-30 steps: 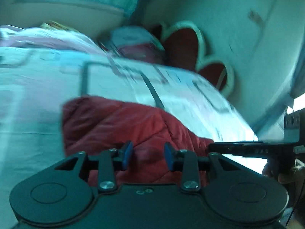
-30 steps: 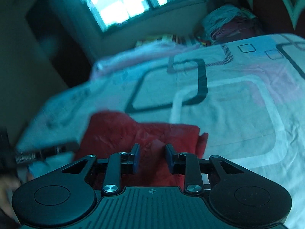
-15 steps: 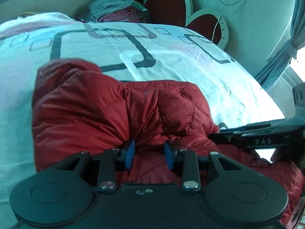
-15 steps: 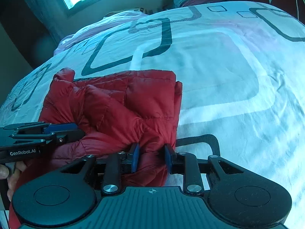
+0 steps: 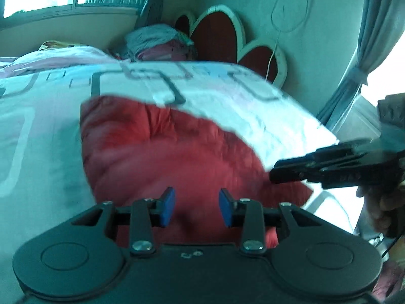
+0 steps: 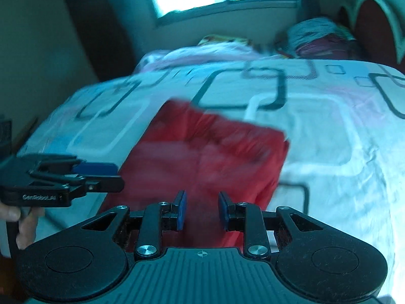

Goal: Fold large clothes

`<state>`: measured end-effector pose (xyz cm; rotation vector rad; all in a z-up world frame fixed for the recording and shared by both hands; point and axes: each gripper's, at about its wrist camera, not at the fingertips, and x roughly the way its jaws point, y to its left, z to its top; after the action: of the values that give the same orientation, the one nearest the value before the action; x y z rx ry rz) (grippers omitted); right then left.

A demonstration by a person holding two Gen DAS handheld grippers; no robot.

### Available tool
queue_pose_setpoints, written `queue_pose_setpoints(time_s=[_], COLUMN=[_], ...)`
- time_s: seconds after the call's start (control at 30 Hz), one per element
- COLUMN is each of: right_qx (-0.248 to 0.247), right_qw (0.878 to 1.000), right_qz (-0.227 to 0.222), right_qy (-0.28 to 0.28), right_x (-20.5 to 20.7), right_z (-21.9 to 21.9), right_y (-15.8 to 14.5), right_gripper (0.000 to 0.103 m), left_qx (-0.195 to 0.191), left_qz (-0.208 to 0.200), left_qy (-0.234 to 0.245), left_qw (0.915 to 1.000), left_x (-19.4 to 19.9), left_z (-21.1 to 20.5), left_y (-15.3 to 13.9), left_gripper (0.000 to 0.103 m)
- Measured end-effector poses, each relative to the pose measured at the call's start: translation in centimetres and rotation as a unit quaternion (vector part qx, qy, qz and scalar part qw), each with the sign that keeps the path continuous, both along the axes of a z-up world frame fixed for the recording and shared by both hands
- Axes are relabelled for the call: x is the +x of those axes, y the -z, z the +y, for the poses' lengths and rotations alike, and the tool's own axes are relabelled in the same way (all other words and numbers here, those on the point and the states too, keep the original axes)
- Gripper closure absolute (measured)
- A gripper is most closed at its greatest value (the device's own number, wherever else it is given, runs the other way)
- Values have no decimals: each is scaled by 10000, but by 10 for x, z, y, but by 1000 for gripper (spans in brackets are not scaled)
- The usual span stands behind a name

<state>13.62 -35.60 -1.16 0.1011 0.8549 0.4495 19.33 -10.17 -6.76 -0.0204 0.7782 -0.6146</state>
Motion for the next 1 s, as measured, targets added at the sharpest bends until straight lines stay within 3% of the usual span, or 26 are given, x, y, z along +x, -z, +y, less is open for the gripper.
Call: queue_pose_setpoints(time_s=[0.27, 0.33, 0.47, 0.6, 0.67, 0.7, 0.73, 0.77, 0.8, 0.83, 0.93, 1.0], right_qx=[-336, -207, -101, -195, -144, -63, 73, 220, 351, 482, 820, 1098], right_qw=[9986, 9987, 9988, 9986, 9988, 9989, 9987, 9979, 9966, 9950, 9912, 9868], right_qz=[412, 469, 442, 483, 369, 249, 150, 93, -14, -156, -54, 71], right_qy=[-28, 81, 164, 134, 284, 380, 488, 597, 746, 857, 1039, 1192], right_x=[-16, -15, -13, -14, -16, -17, -17, -13, -10, -5, 21, 39], right_z=[10, 8, 5, 5, 0, -4, -11, -18, -24, -30, -43, -51], right_y=[75, 87, 99, 88, 71, 62, 52, 46, 40, 35, 30, 33], right_gripper=[76, 76, 77, 76, 76, 76, 72, 61, 27, 17, 17, 17], left_qx=[67, 71, 248, 372, 313, 322, 345, 352, 290, 198, -171, -181], left_qz=[145, 171, 56, 92, 39, -165, -397, -693, -878, -842, -382, -58], left_qy=[-377, -416, -374, -346, -441, -547, -663, -813, -886, -901, -948, -1004], left_qw=[9992, 9990, 9990, 9987, 9985, 9978, 9964, 9937, 9918, 9922, 9946, 9948], left_x=[-9, -6, -4, -6, -8, -10, -11, -12, -9, 0, 31, 50], left_z=[0, 1, -4, -6, -3, -1, 2, 5, 9, 13, 23, 25], left_y=[46, 52, 62, 53, 37, 26, 18, 8, 1, -3, -6, 1], left_gripper=[65, 66, 66, 65, 58, 37, 8, 0, 1, 0, 1, 2])
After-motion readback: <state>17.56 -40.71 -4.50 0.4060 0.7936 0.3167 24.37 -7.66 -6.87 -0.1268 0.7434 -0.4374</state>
